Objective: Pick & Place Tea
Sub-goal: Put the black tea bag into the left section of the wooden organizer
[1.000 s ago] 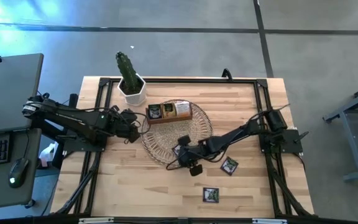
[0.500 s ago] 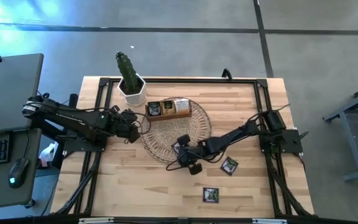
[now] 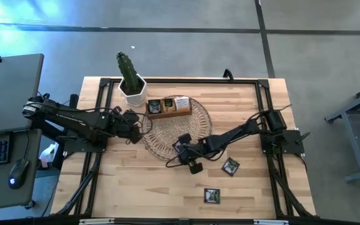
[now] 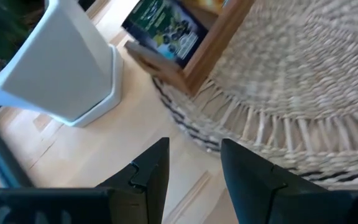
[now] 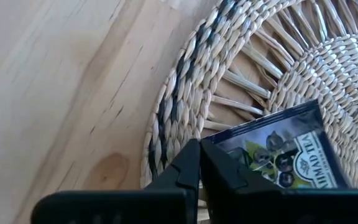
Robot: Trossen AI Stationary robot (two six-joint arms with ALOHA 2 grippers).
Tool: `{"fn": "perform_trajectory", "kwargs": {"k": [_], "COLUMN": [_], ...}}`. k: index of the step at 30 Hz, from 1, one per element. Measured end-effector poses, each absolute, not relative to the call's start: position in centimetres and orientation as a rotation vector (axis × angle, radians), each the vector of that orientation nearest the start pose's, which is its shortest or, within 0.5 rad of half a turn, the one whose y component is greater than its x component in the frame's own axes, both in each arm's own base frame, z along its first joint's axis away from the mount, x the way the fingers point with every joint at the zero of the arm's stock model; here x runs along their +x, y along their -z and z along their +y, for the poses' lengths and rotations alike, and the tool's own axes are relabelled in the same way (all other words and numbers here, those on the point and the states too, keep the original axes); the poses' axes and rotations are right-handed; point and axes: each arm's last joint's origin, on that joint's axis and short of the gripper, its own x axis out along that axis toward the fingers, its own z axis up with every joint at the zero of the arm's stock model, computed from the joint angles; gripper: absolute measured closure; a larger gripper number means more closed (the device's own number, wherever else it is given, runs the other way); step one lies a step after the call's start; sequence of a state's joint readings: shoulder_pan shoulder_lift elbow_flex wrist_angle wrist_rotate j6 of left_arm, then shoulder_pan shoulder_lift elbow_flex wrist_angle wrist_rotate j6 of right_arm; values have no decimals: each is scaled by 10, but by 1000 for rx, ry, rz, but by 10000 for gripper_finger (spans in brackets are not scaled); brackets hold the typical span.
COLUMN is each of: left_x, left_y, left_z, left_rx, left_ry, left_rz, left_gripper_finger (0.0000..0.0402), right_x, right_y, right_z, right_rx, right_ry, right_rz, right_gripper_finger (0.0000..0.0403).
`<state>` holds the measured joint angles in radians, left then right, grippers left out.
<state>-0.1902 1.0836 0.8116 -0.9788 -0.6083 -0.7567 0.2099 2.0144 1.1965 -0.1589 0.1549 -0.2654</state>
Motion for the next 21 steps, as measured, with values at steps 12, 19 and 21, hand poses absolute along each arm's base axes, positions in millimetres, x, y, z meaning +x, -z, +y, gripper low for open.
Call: {"fn": "perform_trajectory", "kwargs": {"k": [12, 19, 21], "left_x": [195, 204, 206], "left_y": [-250, -256, -258], "left_z": [-21, -22, -23], "left_rx": [-283, -344, -357], "left_ry": [-705, -674, -667], "left_rz": [751, 645, 620], "left_gripper_finger": [259, 259, 259], "right_x": [385, 381, 379], "right_y": [-142, -152, -150], "right_z": [95, 93, 92], "right_rx": [-477, -586, -619], "right_ry": [-150, -110, -125], "right_rz": [901, 905, 935], "right_gripper_finger": [398, 363, 349]}}
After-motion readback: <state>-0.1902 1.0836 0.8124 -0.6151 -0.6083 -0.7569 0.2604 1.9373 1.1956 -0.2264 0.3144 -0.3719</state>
